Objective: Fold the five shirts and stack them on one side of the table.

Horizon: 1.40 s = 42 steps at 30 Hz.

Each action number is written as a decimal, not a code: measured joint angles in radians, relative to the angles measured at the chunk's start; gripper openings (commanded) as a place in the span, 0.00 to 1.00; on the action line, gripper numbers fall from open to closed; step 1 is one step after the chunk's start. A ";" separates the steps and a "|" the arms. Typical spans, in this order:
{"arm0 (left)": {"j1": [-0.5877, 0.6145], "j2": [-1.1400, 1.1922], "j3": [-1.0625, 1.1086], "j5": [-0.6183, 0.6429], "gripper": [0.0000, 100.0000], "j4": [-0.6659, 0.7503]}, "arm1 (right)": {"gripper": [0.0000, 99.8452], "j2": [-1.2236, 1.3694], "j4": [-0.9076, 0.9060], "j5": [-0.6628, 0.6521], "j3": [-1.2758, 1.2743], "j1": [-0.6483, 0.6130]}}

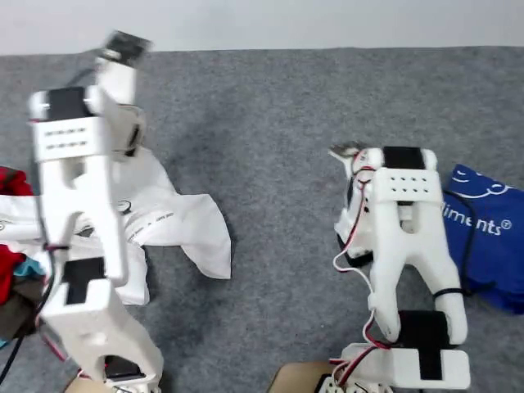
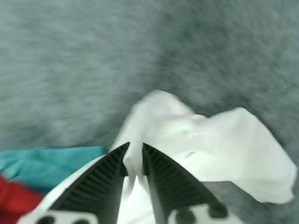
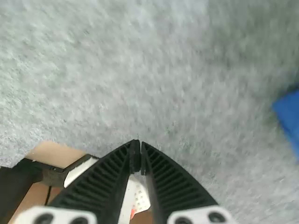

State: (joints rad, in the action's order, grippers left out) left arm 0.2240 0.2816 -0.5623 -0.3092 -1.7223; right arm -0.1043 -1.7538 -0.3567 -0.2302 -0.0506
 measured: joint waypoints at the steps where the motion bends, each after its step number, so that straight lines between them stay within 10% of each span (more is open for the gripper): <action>1: 0.037 -0.028 -0.003 0.000 0.00 -0.003 | 0.01 0.000 0.000 0.000 0.026 -0.018; 28: 0.965 -0.350 0.324 -0.338 0.00 -0.009 | 0.03 0.680 0.000 -0.026 0.953 -0.400; 42: 0.914 -0.351 0.526 -0.362 0.00 -0.008 | 0.19 1.186 0.100 -0.028 1.677 -0.609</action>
State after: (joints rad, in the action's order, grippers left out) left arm 1.1385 -0.0698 -0.0361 -0.6713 -1.7300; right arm 1.0817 -1.6540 -0.3844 1.4469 -0.6598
